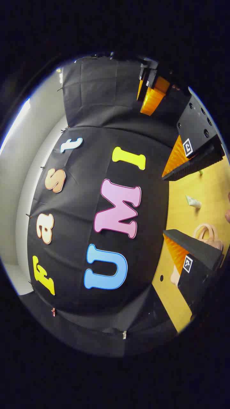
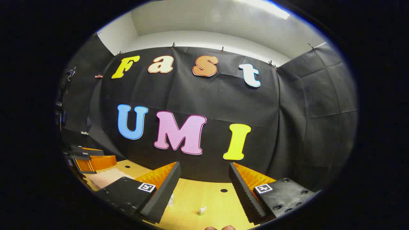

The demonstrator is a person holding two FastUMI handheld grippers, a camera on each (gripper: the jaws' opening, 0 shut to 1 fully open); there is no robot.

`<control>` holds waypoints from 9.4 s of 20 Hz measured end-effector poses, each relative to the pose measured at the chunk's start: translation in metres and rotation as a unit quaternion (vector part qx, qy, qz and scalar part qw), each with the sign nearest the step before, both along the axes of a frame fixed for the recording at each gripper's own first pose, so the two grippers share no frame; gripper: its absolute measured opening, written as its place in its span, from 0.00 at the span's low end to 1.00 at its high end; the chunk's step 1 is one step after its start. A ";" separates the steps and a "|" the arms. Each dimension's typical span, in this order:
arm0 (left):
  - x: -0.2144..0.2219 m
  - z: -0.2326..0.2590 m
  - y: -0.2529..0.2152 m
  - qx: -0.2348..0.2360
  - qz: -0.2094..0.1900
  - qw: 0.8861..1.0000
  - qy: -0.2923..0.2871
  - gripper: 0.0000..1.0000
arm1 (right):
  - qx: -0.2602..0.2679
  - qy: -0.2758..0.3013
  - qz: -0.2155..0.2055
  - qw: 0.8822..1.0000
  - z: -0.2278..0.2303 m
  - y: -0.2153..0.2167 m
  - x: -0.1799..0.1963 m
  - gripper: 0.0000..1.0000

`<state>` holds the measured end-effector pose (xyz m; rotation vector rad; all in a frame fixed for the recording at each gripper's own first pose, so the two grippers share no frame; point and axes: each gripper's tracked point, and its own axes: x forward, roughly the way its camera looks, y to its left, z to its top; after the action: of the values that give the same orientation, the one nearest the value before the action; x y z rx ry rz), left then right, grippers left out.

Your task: First open the suitcase, pack the skin care products into it, and then close the suitcase.

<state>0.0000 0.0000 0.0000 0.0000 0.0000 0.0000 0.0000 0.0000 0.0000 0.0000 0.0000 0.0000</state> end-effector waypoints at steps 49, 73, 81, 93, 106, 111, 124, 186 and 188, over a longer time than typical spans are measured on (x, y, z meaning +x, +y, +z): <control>0.129 -0.337 0.104 0.000 0.091 0.827 0.554 0.91 | 0.014 0.072 -0.100 0.992 -0.083 -0.140 -0.031 0.96; 0.102 -0.108 0.213 0.047 0.147 0.900 0.408 0.14 | 0.035 0.070 0.032 0.996 -0.111 -0.098 0.044 0.96; 0.062 -0.004 0.423 0.188 0.270 0.887 0.325 0.13 | 0.037 0.062 0.023 0.997 -0.093 -0.017 0.072 0.96; 0.054 -0.132 0.674 0.122 0.293 0.844 0.432 0.15 | 0.017 0.138 0.022 0.990 -0.111 0.105 0.087 0.96; 0.042 -0.164 0.717 0.089 0.299 0.865 0.392 0.82 | 0.072 0.173 -0.085 0.979 -0.136 0.076 0.097 0.96; 0.084 -0.055 0.618 0.135 0.252 0.932 0.223 0.98 | 0.049 0.143 -0.102 0.983 -0.123 0.049 0.097 0.96; 0.181 0.005 0.096 0.130 -0.143 0.977 0.089 0.99 | -0.001 0.095 -0.003 0.995 -0.116 0.039 0.113 0.96; 0.036 -0.237 0.359 0.051 0.030 0.778 0.626 0.59 | 0.076 0.374 0.260 0.887 -0.272 0.325 0.027 0.26; 0.042 -0.206 0.371 0.088 0.014 0.820 0.565 0.86 | 0.096 0.447 0.278 0.845 -0.289 0.366 0.011 0.26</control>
<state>0.0425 0.3708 -0.2062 0.1876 1.2035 0.0306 0.0106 0.3657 -0.2893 0.2023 0.9438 0.5873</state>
